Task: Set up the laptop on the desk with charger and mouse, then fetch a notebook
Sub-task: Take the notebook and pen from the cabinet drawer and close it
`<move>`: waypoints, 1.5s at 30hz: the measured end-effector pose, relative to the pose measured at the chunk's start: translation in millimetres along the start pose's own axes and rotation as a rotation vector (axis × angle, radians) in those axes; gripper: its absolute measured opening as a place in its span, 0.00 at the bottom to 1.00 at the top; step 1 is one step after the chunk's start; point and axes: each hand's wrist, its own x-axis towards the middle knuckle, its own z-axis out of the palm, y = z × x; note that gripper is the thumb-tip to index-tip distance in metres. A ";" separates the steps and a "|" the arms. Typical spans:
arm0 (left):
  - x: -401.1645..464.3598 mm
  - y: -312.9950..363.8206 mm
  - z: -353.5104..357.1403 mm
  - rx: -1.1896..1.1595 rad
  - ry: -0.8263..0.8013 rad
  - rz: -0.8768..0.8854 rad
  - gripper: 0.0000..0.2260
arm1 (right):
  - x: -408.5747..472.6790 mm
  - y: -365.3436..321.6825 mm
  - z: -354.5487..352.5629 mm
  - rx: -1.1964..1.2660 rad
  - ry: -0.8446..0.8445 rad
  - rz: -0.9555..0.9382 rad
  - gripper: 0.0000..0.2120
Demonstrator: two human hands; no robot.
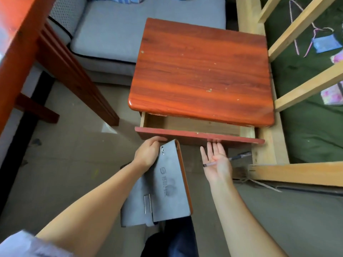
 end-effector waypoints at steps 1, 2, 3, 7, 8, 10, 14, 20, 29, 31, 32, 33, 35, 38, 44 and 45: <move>6.9 3.3 -1.3 0.008 0.003 0.006 0.20 | 5.1 -2.3 4.9 -0.003 -0.009 -0.003 0.36; 13.3 6.3 -2.6 0.024 0.006 0.014 0.21 | 10.1 -4.3 9.2 -0.002 -0.018 -0.001 0.35; 18.9 9.2 -3.7 0.046 0.010 0.025 0.21 | 14.5 -6.3 13.1 0.006 -0.031 0.005 0.34; 38.5 17.9 -4.2 0.173 0.021 0.057 0.25 | 29.2 -14.8 30.7 0.062 -0.103 0.030 0.37; 42.7 19.8 -3.4 0.192 0.024 0.062 0.26 | 32.9 -16.4 35.1 0.077 -0.122 0.036 0.38; 50.3 23.7 -1.8 0.193 0.040 0.065 0.28 | 40.3 -18.6 42.0 0.110 -0.145 0.047 0.39; 61.2 27.2 0.6 0.151 0.092 0.052 0.25 | 44.3 -17.1 44.3 0.136 -0.143 0.057 0.40; 48.4 31.6 -4.4 0.172 0.117 0.019 0.26 | 32.4 -25.7 39.4 -0.007 -0.121 0.101 0.37; -57.8 79.3 -77.9 -0.548 0.491 -0.447 0.14 | -107.3 -35.8 68.9 -0.730 -0.274 0.098 0.15; -78.6 96.5 -108.2 -0.823 0.596 -0.504 0.17 | -146.0 -36.4 96.7 -0.936 -0.439 -0.056 0.15; -88.4 104.3 -124.0 -0.916 0.630 -0.507 0.17 | -163.6 -36.8 110.7 -1.052 -0.524 -0.179 0.16; -99.0 110.3 -139.3 -0.981 0.657 -0.498 0.17 | -180.2 -37.0 124.0 -1.151 -0.614 -0.312 0.17; -122.3 121.4 -168.5 -1.071 0.698 -0.468 0.16 | -209.0 -33.7 151.4 -1.297 -0.788 -0.555 0.18; -163.9 127.4 -207.0 -1.197 0.748 -0.413 0.19 | -237.1 -19.3 192.8 -1.399 -0.938 -0.701 0.20; -285.4 82.7 -265.3 -1.282 0.824 -0.151 0.10 | -287.7 58.4 245.2 -1.450 -1.188 -0.745 0.18; -308.5 69.1 -268.2 -1.275 0.863 -0.076 0.09 | -299.3 76.9 246.3 -1.456 -1.254 -0.721 0.17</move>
